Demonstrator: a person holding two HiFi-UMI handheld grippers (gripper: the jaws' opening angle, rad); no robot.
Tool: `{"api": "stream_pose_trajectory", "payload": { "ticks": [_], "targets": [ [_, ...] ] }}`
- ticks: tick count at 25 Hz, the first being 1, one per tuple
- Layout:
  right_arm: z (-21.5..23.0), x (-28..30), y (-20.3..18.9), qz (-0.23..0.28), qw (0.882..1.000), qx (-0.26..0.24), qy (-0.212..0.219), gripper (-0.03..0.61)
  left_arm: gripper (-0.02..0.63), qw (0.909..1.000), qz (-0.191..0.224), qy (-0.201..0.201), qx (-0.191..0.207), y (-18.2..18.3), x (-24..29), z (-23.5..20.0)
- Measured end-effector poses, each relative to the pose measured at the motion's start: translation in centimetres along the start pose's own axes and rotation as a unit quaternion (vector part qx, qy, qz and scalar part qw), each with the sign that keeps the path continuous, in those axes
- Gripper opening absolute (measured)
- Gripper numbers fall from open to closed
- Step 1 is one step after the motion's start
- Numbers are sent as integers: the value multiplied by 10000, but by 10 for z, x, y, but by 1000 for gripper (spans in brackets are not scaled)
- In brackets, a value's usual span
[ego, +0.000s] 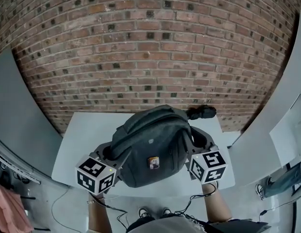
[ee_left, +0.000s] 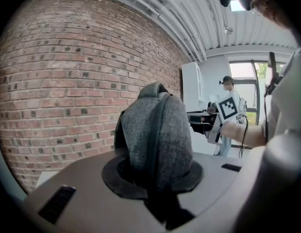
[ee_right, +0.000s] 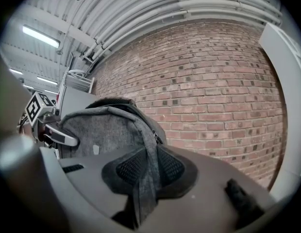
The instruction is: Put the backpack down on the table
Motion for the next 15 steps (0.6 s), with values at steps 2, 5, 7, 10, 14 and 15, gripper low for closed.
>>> {"api": "stream_pose_trajectory", "payload": {
  "ticks": [2, 5, 7, 10, 14, 15],
  "targets": [
    [4, -2, -6, -78, 10000, 12, 42, 66, 95, 9999, -86, -27, -72, -4, 4, 4],
    [9, -4, -16, -194, 9998, 85, 50, 67, 97, 9997, -228, -67, -95, -8, 10, 7],
    [11, -4, -20, -241, 9996, 124, 44, 66, 98, 9995, -288, -86, -88, -8, 14, 7],
    [15, -1, -23, -236, 9996, 135, 30, 66, 100, 9995, -298, -83, -58, -6, 19, 4],
    [15, 8, -27, -257, 9996, 120, 24, 66, 109, 9995, -291, -69, -89, -9, 26, -5],
    [15, 10, -27, -260, 9996, 112, 12, 66, 110, 9995, -285, -86, -107, -10, 27, -8]
  ]
}}
Point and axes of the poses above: the fingertips, and each gripper's own axes: x forward along the fingers, z to its right, y out of its top, the point moved 10 cm from there along -x, backward along the fingers, and after that the axes turned 4 degrees about -y, right-handed, at the moved point
